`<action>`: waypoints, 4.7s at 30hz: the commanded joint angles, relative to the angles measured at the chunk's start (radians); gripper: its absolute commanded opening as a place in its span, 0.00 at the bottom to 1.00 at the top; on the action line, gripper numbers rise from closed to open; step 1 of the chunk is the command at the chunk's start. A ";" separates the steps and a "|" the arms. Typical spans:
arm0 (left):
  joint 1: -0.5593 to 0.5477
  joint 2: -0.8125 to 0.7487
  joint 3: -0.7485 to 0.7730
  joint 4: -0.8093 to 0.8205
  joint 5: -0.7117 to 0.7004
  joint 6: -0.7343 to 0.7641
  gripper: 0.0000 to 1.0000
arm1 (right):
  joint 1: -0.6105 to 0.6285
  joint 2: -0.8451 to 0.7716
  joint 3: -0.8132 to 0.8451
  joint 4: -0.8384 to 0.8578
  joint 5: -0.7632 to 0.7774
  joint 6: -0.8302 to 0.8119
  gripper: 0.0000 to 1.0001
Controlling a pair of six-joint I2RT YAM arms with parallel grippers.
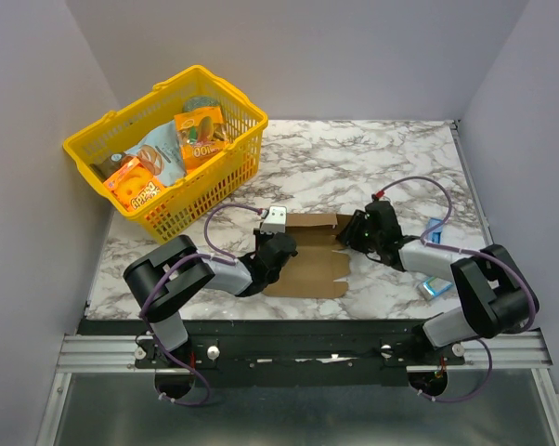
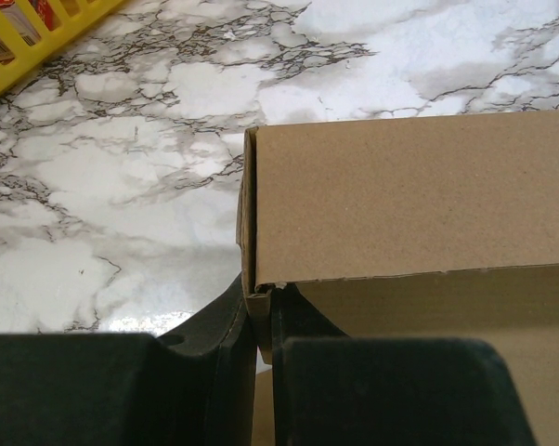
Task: Fold the paper box
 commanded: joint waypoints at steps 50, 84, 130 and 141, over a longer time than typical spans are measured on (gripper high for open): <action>0.104 -0.097 -0.014 -0.143 0.070 0.059 0.13 | 0.315 -0.429 0.143 -0.386 0.080 -0.171 0.76; 0.104 -0.074 -0.029 -0.094 0.108 0.030 0.13 | -0.208 0.232 0.322 -0.310 -0.530 -0.280 0.60; 0.081 -0.069 -0.049 -0.065 0.116 0.065 0.13 | -0.012 0.072 0.055 0.270 -0.454 -0.361 0.64; 0.069 -0.071 -0.055 -0.050 0.113 0.076 0.12 | 0.017 0.111 0.056 0.377 -0.334 -0.380 0.63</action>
